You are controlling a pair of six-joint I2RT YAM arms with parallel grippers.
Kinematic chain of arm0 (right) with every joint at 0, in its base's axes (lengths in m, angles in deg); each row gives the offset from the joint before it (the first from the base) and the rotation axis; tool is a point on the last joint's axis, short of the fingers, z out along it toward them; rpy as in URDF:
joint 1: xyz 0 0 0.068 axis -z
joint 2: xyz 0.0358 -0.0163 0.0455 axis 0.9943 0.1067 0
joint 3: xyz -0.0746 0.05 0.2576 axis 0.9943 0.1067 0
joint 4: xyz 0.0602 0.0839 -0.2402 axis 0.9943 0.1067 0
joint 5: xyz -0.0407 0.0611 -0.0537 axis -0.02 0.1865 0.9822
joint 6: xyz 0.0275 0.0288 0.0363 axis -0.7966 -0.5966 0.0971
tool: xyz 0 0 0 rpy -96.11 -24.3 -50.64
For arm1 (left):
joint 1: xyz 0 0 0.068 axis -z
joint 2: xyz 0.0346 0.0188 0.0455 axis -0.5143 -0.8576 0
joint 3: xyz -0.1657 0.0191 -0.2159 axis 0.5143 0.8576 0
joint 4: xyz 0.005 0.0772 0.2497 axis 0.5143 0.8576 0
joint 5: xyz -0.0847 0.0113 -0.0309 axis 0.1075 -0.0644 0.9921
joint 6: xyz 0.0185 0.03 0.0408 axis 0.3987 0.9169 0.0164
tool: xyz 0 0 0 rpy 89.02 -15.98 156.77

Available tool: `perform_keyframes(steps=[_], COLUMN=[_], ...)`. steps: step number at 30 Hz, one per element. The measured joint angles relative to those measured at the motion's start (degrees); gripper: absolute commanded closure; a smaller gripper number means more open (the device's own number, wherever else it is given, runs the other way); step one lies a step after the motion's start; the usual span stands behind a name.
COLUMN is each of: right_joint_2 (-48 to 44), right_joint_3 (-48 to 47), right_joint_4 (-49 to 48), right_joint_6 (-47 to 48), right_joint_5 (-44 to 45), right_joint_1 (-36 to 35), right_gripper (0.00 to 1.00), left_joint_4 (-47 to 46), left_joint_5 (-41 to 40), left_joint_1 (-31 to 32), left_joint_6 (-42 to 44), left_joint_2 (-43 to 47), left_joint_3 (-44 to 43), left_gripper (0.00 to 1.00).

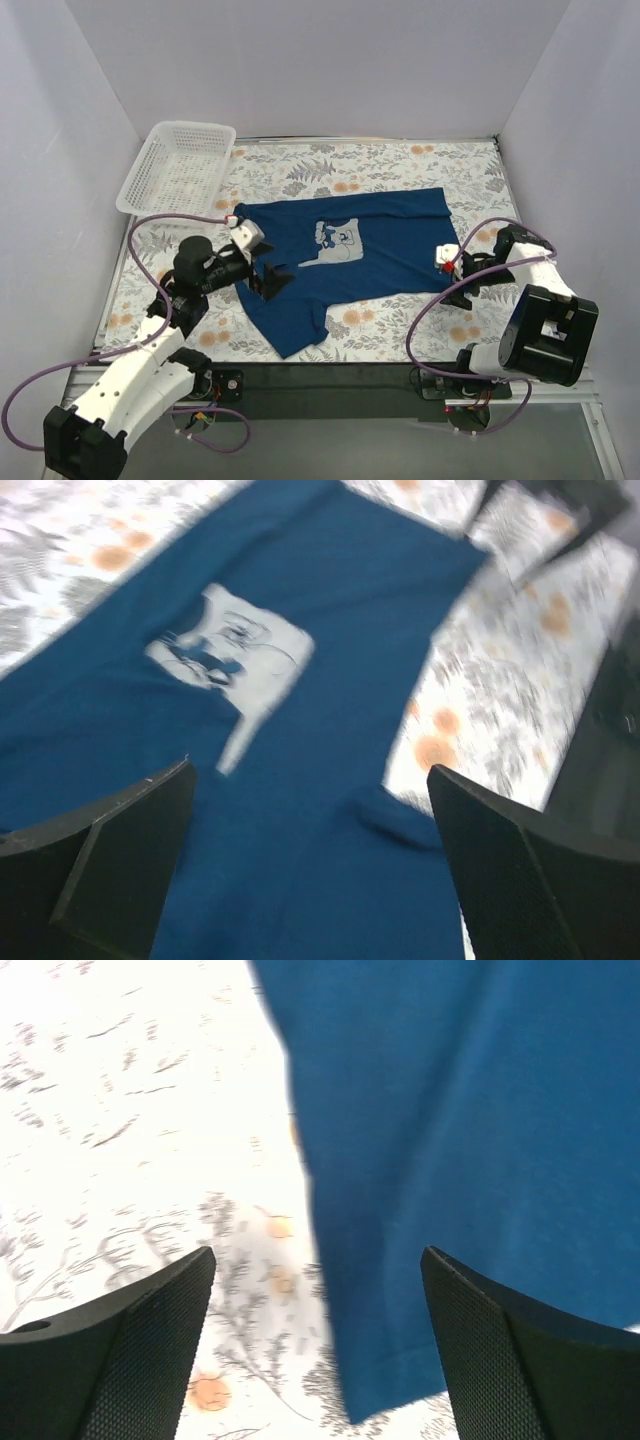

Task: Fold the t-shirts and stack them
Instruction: Fold the tshirt

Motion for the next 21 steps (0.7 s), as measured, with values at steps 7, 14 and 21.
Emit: perform_keyframes(steps=[7,14,21], right_joint_2=[-1.57,-10.97,2.36], right_joint_3=[2.58,4.7,-6.34], right_joint_4=[8.31,-3.63,-18.27], right_joint_6=[9.55,-6.45,-22.27], right_joint_5=[1.81,-0.68,8.48], right_joint_1=[-5.25,-47.36,-74.93], right_gripper=[0.35,0.36,0.36], left_joint_4=[12.66,20.35,25.24], left_joint_5=[-4.04,-29.49,-42.03], left_joint_1=[16.83,17.57,17.57], left_joint_6=[8.39,-7.43,-22.62], left_joint_2=[5.07,10.6,25.66], left_joint_3=[-0.17,-9.03,-9.97], left_gripper=[0.17,0.16,0.12])
